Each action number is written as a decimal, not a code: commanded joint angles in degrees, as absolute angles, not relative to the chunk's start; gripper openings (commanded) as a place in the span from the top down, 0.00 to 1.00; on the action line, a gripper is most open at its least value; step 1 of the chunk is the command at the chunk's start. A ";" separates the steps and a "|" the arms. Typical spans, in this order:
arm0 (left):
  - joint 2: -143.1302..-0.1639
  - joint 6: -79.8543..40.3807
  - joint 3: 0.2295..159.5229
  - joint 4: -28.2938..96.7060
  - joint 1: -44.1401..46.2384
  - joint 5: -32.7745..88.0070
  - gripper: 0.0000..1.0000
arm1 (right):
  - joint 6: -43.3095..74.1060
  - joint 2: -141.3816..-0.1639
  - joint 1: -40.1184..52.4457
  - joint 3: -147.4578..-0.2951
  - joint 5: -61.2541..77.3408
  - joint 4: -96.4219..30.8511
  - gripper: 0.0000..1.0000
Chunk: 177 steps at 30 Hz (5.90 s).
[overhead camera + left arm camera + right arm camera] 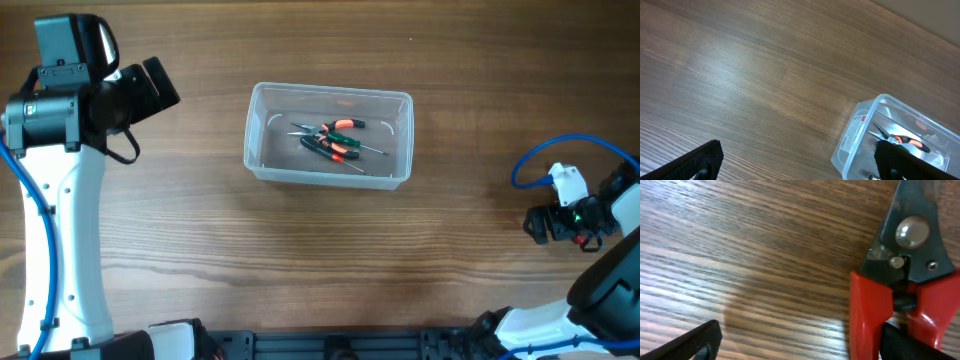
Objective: Pack container
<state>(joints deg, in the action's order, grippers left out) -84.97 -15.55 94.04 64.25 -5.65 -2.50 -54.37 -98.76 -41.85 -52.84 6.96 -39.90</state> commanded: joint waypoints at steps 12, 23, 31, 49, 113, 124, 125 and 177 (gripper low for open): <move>-85.23 -17.19 94.13 64.14 -5.91 -2.44 0.00 | -55.24 -100.31 -42.09 -52.42 5.98 -38.02 0.68; -85.23 -17.19 94.13 64.58 -5.91 -2.44 0.00 | -54.85 -100.31 -42.09 -52.42 5.98 -37.85 0.96; -85.23 -17.17 94.13 64.55 -5.91 -2.44 0.00 | -53.32 -100.07 -41.95 -52.62 7.53 -36.91 0.96; -85.23 -17.15 94.13 64.53 -5.91 -2.44 0.00 | -45.82 -84.84 -20.03 -70.32 12.10 -47.29 0.96; -85.25 -2.09 94.13 60.80 -2.76 -0.23 0.00 | -2.20 -88.73 20.47 -95.90 -4.84 -47.24 0.00; -90.87 3.99 94.13 60.25 9.32 -3.22 0.00 | 2.55 -86.06 -7.03 -95.90 -5.61 -50.98 0.00; -90.70 2.59 94.13 61.23 9.61 -3.44 0.00 | 2.52 -86.02 -8.08 -95.90 -5.63 -52.16 0.00; -40.12 -6.28 46.92 54.89 10.02 -12.49 0.00 | 2.87 -26.13 2.44 -42.63 -3.22 -51.05 0.00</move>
